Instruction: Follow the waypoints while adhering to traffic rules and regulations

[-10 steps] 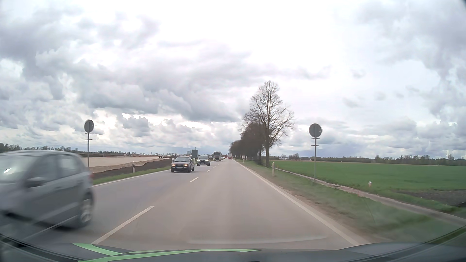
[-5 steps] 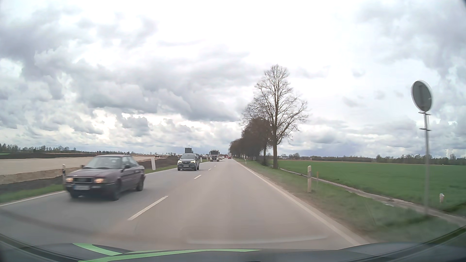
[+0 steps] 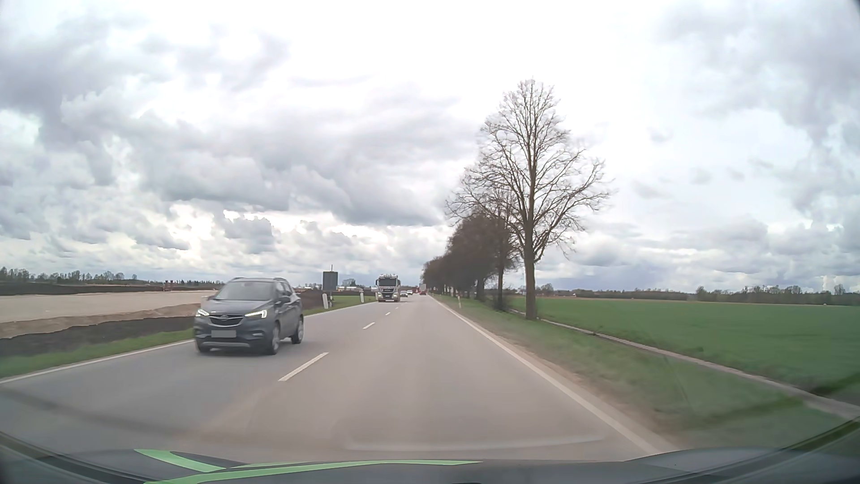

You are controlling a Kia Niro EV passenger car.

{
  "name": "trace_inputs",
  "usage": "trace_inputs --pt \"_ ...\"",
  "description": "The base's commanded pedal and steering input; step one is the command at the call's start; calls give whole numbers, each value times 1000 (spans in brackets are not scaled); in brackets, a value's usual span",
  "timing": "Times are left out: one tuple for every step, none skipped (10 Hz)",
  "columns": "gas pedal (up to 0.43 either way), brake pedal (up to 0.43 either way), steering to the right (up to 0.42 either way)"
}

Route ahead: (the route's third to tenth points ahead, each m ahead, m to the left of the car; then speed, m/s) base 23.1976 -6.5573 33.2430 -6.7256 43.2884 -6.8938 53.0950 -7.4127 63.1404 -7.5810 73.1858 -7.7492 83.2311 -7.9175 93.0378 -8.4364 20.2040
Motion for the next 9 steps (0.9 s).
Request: trace_inputs --pt "248 0 2" --pt "248 0 2" --pt "248 0 2" --pt "248 0 2" --pt "248 0 1" --pt "248 0 1" --pt "248 0 1" --pt "248 0 1" --pt "248 0 0"
